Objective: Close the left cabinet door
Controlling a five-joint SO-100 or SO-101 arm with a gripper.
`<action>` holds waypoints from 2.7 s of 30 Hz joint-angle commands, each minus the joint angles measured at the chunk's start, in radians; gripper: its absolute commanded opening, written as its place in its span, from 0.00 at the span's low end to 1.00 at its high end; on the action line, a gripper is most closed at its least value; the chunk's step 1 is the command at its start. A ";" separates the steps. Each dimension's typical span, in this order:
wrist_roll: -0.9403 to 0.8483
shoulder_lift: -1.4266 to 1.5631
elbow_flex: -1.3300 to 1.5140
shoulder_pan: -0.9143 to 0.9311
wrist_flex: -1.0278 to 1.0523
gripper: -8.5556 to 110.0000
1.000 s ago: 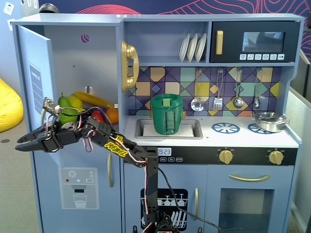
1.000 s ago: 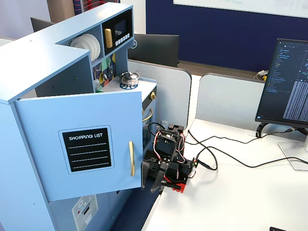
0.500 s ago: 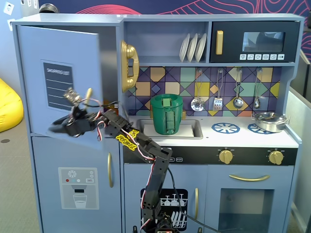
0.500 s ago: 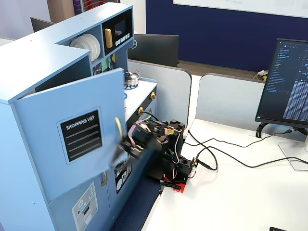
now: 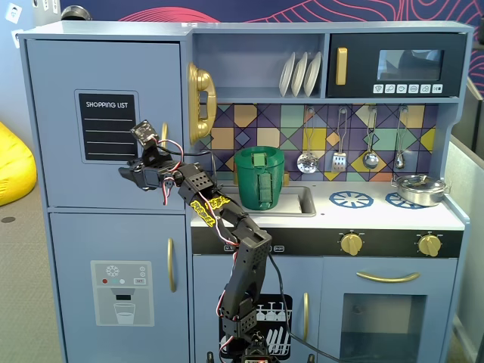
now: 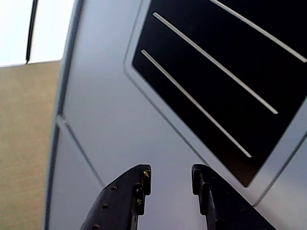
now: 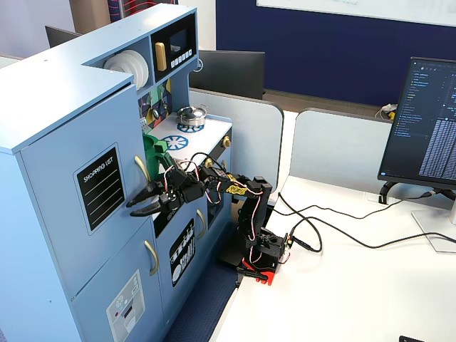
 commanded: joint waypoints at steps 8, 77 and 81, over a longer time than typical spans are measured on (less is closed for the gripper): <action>-0.046 -0.026 -0.055 0.086 -0.091 0.07; 0.508 1.339 1.753 0.881 0.905 0.07; 0.410 1.341 1.753 0.887 0.953 0.07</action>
